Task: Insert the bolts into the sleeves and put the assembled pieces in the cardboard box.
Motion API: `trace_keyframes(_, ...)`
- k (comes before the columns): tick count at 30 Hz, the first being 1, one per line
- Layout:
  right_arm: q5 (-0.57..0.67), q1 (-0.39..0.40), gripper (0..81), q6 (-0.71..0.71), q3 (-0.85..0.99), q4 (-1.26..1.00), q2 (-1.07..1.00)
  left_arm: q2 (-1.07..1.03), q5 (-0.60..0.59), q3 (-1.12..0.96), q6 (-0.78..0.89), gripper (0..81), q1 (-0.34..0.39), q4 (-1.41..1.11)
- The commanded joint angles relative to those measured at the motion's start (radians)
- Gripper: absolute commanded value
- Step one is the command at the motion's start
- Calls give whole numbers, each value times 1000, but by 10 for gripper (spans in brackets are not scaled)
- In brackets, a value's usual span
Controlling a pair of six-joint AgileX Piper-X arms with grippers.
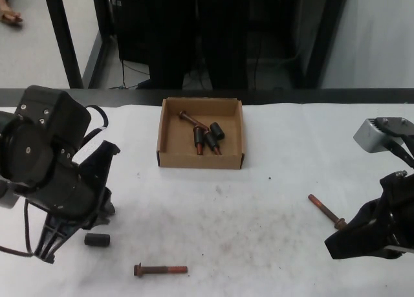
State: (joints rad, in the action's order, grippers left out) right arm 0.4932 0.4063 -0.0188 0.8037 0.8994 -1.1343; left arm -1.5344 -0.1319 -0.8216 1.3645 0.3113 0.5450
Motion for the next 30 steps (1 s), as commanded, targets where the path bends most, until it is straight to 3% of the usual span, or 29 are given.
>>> trace_keyframes(1, 7, 2, 3, -11, 10, 1, -2, 0, -17, -10, -5, 197, -2, -2)
trace_keyframes(4, 7, 2, 3, -11, 10, 1, -2, 0, -20, -10, 4, 292, -2, 14)
trace_keyframes(7, 7, 2, 3, -11, 10, 1, -2, 0, -17, -10, 31, 333, -2, 86)
trace_keyframes(13, 3, 2, 3, -11, 10, 1, -2, 0, 47, -10, 22, 337, -2, 142)
trace_keyframes(18, -101, 2, 3, -11, 10, 1, -2, 0, 102, -10, 27, 337, -2, 142)
trace_keyframes(30, -117, 2, 3, -11, 10, -5, -2, -84, 59, -10, 29, 337, -2, 64)
